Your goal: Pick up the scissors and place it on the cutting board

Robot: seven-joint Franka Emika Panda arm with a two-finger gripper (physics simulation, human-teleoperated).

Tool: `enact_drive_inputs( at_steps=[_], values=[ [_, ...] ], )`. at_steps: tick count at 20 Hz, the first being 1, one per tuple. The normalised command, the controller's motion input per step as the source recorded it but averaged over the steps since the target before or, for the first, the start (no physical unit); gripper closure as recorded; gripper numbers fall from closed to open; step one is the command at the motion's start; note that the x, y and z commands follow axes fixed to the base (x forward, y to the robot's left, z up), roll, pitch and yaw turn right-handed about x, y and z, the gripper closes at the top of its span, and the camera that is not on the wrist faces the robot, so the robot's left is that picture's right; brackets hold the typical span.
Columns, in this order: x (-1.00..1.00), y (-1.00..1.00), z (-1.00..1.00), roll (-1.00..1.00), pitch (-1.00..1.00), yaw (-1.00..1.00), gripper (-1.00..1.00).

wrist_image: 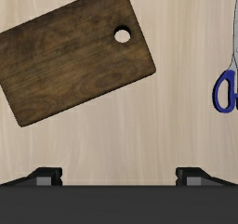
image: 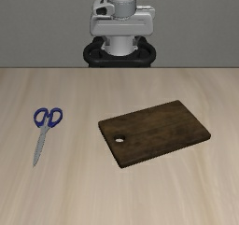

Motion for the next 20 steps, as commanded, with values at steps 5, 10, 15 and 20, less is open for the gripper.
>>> enact_drive_inputs(
  at_steps=[5,10,15,20],
  values=[
    [0.0,-1.0,0.0,0.0,0.0,0.0,-1.0],
    [0.0,-1.0,0.0,0.0,0.0,0.0,-1.0],
    [0.0,-1.0,0.0,0.0,0.0,0.0,-1.0],
    [0.0,-1.0,0.0,0.0,0.0,0.0,-1.0]
  ],
)
